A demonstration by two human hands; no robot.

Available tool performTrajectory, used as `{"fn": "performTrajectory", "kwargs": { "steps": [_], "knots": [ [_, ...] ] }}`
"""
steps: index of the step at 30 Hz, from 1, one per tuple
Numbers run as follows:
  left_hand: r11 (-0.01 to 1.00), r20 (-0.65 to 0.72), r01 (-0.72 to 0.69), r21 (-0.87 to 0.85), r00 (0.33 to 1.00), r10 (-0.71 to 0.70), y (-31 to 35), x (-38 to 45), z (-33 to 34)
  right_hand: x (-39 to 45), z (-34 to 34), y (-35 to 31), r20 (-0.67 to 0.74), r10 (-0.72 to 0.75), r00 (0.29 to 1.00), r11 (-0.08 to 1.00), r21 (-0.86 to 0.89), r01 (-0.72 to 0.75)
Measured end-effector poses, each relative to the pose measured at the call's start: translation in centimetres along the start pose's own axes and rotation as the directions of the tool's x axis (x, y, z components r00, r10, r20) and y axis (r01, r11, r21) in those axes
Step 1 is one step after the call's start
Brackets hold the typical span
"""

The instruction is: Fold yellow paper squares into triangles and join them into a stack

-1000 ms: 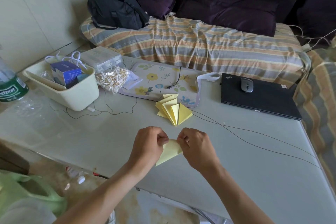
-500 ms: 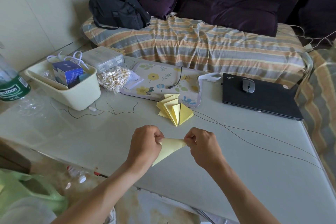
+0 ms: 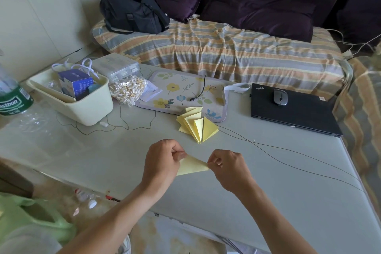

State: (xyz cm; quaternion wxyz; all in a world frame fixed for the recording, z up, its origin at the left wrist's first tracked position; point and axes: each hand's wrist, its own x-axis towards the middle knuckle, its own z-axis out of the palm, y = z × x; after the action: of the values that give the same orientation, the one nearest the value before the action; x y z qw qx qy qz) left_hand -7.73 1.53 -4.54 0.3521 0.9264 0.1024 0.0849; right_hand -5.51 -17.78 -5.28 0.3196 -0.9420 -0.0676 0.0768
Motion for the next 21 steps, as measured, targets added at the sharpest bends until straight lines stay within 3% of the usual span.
{"fn": "performTrajectory", "kwargs": {
  "steps": [6,12,17,21],
  "knots": [
    [0.999,0.003,0.018,-0.032,1.000,-0.018,0.1,0.0,0.0,0.3,0.0,-0.2,0.009,0.030,0.999,0.999,0.011,-0.030],
    [1.000,-0.087,-0.027,-0.014,0.996,0.026,-0.5,-0.2,0.5,1.5,0.0,-0.1,-0.072,0.166,0.983,0.968,0.201,-0.149],
    [0.999,-0.117,-0.027,-0.039,0.993,0.022,0.0,-0.1,1.0,3.0,0.3,-0.6,-0.129,0.402,0.906,0.823,0.486,-0.295],
    [0.997,-0.107,-0.045,-0.059,0.994,0.039,0.7,-0.2,1.6,4.8,1.0,-0.9,-0.100,0.560,0.822,0.614,0.716,-0.332]
  ]
}}
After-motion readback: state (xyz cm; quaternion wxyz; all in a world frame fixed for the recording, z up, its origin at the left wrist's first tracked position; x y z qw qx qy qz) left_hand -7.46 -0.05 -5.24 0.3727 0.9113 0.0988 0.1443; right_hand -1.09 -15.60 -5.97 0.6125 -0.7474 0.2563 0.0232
